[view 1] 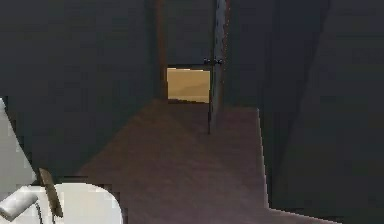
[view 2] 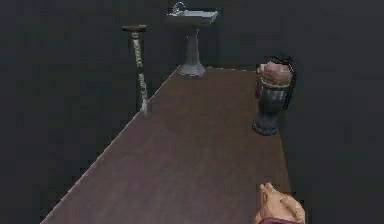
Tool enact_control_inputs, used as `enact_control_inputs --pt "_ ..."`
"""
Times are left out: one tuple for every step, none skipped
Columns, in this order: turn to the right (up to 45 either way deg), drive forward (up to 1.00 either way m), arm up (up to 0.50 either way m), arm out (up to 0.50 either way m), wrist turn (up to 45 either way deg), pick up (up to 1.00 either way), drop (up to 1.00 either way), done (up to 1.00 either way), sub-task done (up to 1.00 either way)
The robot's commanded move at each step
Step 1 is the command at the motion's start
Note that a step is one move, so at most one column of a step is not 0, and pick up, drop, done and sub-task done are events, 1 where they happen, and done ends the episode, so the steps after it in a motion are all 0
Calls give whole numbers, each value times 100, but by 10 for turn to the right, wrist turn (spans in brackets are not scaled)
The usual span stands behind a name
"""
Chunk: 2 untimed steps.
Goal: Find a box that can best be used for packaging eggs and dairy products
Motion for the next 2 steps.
enact_control_inputs --pt "0 60 0 0 0 0 0 0 0" --pt "-90 0 0 0 0 0 0 0 0"
